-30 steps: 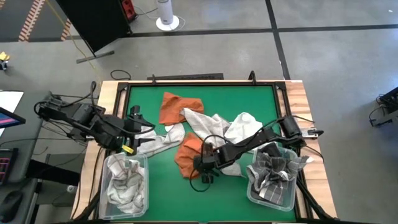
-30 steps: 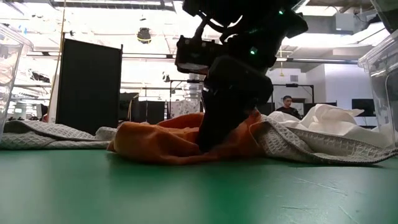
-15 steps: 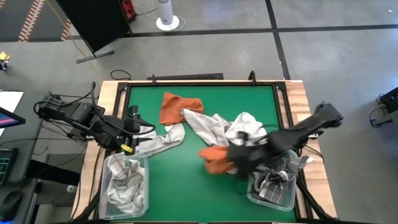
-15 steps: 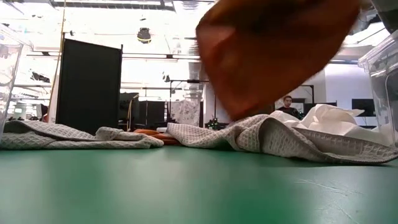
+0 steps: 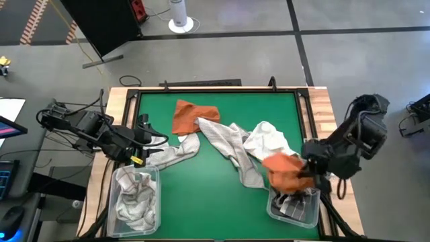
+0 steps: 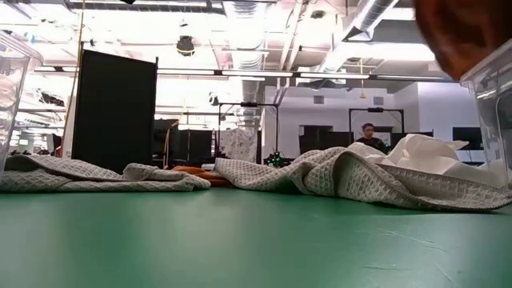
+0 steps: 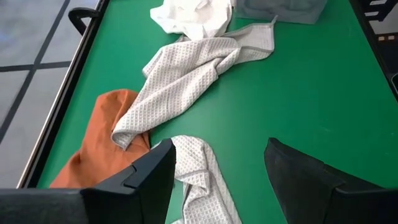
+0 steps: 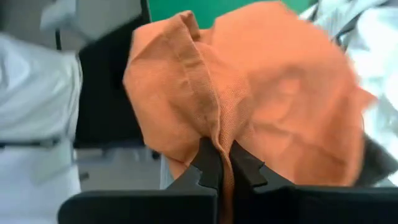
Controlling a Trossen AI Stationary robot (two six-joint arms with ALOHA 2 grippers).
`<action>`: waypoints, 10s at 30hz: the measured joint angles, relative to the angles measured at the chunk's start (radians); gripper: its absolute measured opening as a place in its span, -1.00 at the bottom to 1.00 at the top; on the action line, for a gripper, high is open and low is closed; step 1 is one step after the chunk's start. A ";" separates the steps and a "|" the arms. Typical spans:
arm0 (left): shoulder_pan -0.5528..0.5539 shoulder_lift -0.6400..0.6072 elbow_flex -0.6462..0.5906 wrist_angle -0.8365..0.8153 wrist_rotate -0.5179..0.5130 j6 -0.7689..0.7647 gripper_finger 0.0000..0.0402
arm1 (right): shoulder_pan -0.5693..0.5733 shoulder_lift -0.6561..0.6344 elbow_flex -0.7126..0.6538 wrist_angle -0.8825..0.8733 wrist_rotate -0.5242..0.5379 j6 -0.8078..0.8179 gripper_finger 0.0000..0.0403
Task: Sort towels by color in basket
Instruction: Put the brown towel into the right transparent bin, then put the gray towel into the left transparent bin
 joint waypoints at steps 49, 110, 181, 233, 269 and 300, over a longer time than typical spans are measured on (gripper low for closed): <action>0.000 0.001 0.000 -0.161 0.000 -0.105 0.17 | 0.118 0.325 -0.411 0.278 -0.103 0.673 -0.70; 0.000 0.001 0.000 -0.161 0.056 -0.104 0.17 | -0.208 0.299 -0.643 0.388 -0.288 0.161 0.04; 0.000 0.152 0.000 -0.119 -0.002 0.001 0.17 | -0.511 0.209 -0.147 0.324 0.500 -0.195 -0.14; -0.064 0.103 -0.001 -0.087 -0.029 0.060 0.17 | -0.691 0.665 -0.171 0.730 -0.052 -0.641 -0.88; 0.070 0.220 -0.260 1.133 0.174 0.318 0.55 | -0.564 0.487 -0.169 1.774 -0.028 -1.317 -0.88; 0.114 0.142 -0.206 0.959 0.402 0.255 -0.95 | -0.608 0.356 -0.168 1.487 -0.045 -1.218 0.09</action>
